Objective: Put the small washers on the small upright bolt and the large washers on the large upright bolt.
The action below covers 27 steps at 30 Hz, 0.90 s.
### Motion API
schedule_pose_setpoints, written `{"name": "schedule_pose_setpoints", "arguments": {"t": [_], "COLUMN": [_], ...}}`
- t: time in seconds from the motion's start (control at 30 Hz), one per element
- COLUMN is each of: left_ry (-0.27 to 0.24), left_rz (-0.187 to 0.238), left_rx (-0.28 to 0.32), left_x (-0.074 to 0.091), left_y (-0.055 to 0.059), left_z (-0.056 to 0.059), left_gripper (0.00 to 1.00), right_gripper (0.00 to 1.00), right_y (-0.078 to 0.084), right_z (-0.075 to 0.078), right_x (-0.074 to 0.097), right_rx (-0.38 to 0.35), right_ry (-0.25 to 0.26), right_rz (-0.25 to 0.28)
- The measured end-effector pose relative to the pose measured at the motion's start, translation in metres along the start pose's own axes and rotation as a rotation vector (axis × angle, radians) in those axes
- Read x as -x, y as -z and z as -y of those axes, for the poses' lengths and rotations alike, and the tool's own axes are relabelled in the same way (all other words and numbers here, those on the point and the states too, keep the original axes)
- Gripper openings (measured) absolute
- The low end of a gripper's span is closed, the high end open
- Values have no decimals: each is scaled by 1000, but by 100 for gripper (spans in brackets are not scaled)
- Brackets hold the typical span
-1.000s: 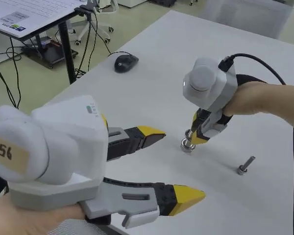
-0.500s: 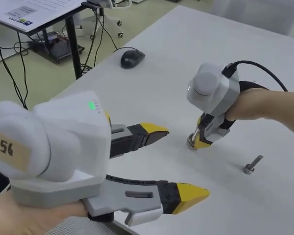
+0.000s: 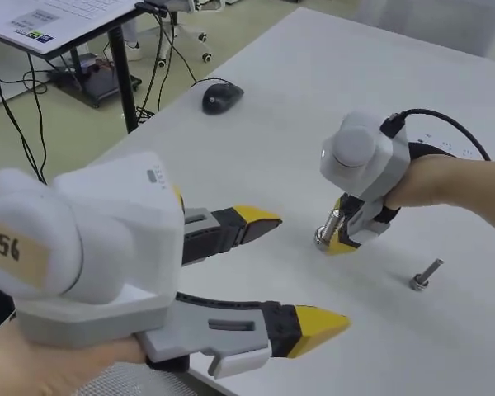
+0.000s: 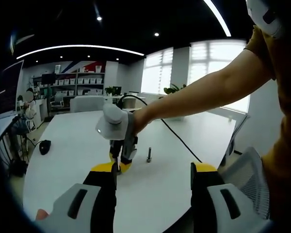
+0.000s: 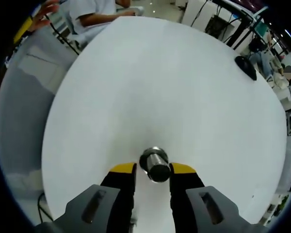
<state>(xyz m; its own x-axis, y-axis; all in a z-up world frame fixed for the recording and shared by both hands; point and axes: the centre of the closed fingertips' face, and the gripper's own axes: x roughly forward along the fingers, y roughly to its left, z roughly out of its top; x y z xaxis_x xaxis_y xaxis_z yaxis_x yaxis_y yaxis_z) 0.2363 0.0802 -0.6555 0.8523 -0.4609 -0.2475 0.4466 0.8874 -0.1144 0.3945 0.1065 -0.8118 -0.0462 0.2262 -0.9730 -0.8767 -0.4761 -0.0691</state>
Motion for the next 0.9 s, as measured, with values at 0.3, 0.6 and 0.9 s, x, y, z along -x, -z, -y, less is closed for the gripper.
{"name": "schedule_pose_setpoints", "arguments": {"t": [0.3, 0.6, 0.9], "left_ry": [14, 55, 68], "left_rz": [-9, -50, -43], "left_rx": [-23, -45, -24], "left_x": [1, 2, 7], "left_y": [-2, 6, 6], "left_z": [5, 17, 14], "left_gripper": [61, 61, 61], "right_gripper": [28, 27, 28], "right_y": [9, 15, 18], "right_z": [-10, -29, -81], "right_x": [21, 57, 84], "right_rx": [-44, -136, -172], "right_ry": [47, 152, 239], "right_rz": [59, 202, 367]}}
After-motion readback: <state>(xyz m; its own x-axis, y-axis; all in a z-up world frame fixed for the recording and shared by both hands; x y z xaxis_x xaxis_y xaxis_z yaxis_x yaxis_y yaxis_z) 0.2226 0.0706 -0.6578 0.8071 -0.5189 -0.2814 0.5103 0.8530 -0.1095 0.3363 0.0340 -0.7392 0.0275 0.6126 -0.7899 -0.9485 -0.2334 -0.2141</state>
